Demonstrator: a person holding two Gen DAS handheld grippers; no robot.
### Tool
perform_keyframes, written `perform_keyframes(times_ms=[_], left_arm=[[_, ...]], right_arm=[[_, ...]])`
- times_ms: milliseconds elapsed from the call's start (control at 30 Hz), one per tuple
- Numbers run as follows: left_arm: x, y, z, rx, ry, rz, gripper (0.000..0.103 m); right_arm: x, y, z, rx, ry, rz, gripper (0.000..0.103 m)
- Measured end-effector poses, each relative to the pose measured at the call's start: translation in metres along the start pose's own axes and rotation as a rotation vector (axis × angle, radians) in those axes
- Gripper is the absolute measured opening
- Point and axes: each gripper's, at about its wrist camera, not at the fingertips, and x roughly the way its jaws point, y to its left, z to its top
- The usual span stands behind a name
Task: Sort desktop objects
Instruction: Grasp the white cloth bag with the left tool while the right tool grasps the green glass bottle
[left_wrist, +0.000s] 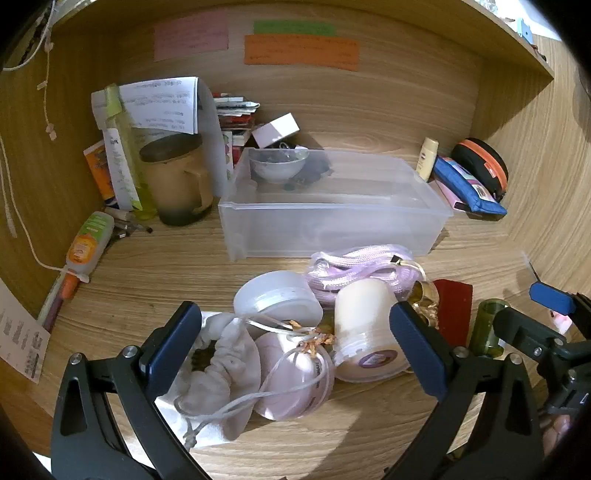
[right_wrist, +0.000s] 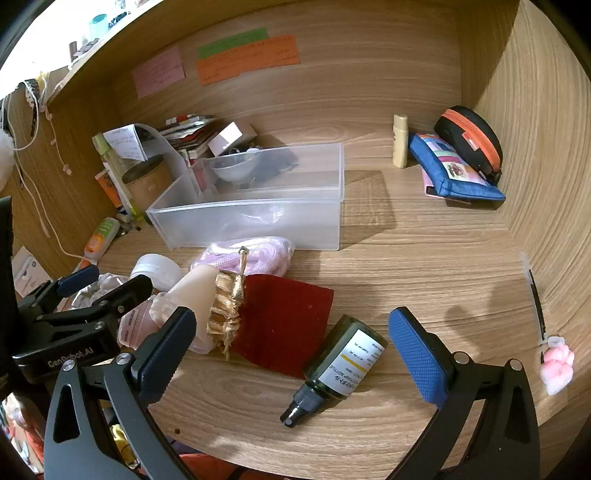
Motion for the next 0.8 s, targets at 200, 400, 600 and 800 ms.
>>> perform_keyframes(times_ms=[200,400,600,800], left_arm=[[-0.012,0.011,0.0,0.007,-0.022,0.017,0.103],[-0.024,0.045,-0.01,-0.05,-0.034,0.013,0.103],[-0.016,0.079,-0.029,-0.124,0.04,-0.074,0.103],[0.0,0.086,-0.047,-0.141,0.113,-0.107,0.103]], right_arm=[[-0.002,-0.003,-0.002,0.002,-0.005,-0.008,0.103],[0.001,-0.01,-0.012,0.006,0.014,-0.028,0.103],[0.021,-0.014,-0.026,-0.009,0.096,-0.055,0.103],[0.036,-0.02,-0.04,-0.03,0.155,-0.054,0.103]])
